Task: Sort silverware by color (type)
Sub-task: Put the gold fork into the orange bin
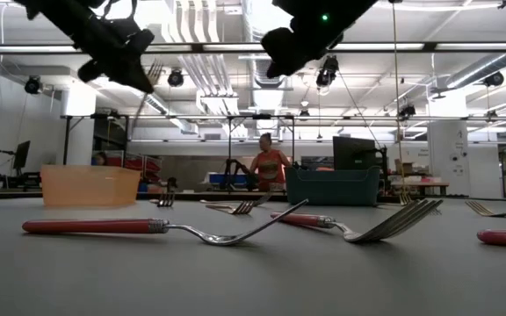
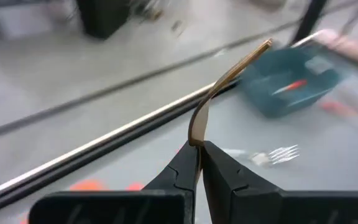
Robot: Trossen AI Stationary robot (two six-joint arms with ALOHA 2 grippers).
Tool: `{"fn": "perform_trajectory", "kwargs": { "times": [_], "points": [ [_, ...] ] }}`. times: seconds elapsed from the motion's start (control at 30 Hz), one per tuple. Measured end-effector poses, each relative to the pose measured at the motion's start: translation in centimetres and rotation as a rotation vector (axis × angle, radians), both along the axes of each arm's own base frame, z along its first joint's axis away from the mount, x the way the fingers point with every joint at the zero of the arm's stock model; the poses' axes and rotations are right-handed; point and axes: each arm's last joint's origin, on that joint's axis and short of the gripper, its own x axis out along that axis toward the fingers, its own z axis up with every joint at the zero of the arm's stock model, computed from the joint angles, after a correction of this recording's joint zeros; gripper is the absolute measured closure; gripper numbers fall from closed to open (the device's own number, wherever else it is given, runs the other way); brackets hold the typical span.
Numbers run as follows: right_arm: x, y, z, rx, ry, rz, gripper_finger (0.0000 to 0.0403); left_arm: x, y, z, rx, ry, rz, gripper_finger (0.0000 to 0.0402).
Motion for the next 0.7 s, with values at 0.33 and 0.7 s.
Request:
{"fn": "perform_trajectory", "kwargs": {
  "times": [0.33,0.7],
  "points": [
    [-1.6,-2.1,-2.4,-0.011,0.164,-0.056,0.0231,-1.7,5.0,2.7,-0.150,0.201,0.083,0.0401],
    [-3.0,-4.2,-5.2,-0.084,0.382,-0.062,0.0255,-5.1,11.1,-1.3,-0.732,0.045,-0.012,0.0401]
  ]
}}
